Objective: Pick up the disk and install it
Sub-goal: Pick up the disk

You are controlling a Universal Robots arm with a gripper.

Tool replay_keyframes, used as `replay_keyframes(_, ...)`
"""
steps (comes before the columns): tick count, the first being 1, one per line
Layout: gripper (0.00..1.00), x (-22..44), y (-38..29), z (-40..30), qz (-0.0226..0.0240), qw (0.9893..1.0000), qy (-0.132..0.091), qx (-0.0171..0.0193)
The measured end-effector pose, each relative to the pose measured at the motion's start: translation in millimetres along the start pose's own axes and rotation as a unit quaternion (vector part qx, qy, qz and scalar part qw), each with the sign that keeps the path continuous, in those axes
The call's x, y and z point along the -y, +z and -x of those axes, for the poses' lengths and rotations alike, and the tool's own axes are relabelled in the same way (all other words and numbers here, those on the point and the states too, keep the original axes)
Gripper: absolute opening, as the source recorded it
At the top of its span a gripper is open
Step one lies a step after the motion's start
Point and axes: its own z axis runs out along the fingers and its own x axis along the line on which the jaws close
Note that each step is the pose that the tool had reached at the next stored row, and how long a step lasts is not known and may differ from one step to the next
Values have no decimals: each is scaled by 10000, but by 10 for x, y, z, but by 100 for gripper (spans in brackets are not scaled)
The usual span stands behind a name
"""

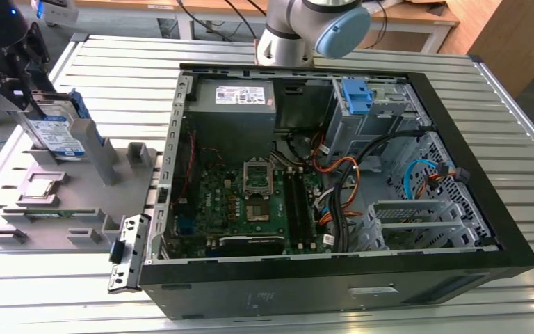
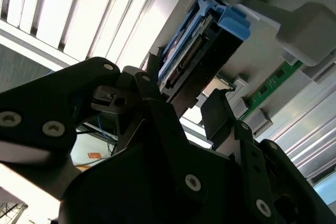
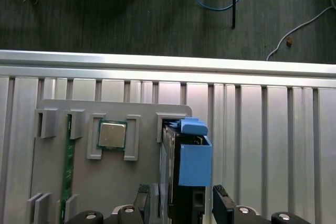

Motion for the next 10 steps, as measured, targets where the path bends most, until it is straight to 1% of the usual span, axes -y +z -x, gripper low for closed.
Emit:
replay_keyframes(2, 59, 0, 11, -1, -2, 10000, -2, -1)
replay_keyframes(10, 59, 0, 16, -1, -3, 10000, -2, -1)
